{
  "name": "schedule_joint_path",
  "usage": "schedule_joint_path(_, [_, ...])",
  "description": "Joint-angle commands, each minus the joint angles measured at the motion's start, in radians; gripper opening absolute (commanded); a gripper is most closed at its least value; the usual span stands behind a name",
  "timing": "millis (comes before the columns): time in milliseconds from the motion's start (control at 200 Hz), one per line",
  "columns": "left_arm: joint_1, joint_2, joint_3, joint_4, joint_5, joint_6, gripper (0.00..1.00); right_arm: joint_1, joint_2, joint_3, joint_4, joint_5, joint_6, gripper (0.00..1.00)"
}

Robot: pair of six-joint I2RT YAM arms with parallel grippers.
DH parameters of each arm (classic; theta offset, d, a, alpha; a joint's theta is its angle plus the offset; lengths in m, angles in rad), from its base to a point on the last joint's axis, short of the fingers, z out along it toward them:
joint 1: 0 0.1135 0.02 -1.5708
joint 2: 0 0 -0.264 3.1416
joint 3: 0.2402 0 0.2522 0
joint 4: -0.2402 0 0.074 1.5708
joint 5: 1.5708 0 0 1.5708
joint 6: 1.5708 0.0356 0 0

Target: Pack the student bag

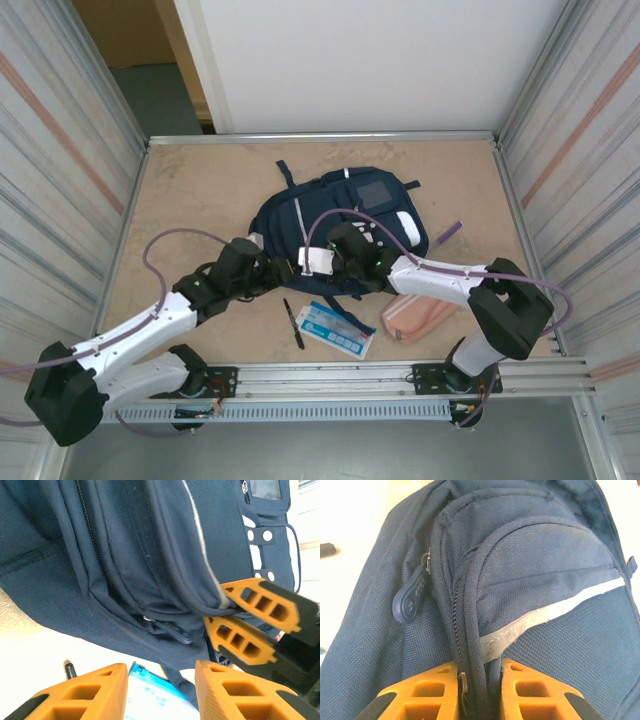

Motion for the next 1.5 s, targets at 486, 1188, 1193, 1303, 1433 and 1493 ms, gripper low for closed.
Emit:
schedule_joint_path(486, [-0.054, 0.158, 0.147, 0.149, -0.030, -0.064, 0.46, -0.153, -0.026, 0.128, 0.002, -0.312, 0.365, 0.06])
schedule_joint_path(1188, [-0.079, 0.208, 0.184, -0.062, -0.322, -0.096, 0.29, -0.173, -0.006, 0.147, 0.015, -0.429, 0.478, 0.06])
schedule_joint_path(1193, [-0.079, 0.209, 0.183, -0.063, -0.323, -0.094, 0.29, -0.173, -0.006, 0.147, 0.015, -0.427, 0.477, 0.06])
schedule_joint_path(1303, [-0.045, 0.197, 0.170, -0.059, -0.278, -0.056, 0.23, -0.178, -0.009, 0.149, -0.001, -0.423, 0.462, 0.06])
schedule_joint_path(1433, [-0.004, 0.143, 0.138, -0.047, -0.204, -0.023, 0.18, -0.185, -0.010, 0.146, -0.026, -0.416, 0.435, 0.06])
schedule_joint_path(1493, [0.018, 0.119, 0.130, -0.053, -0.169, 0.007, 0.12, -0.184, -0.011, 0.146, -0.043, -0.415, 0.414, 0.06])
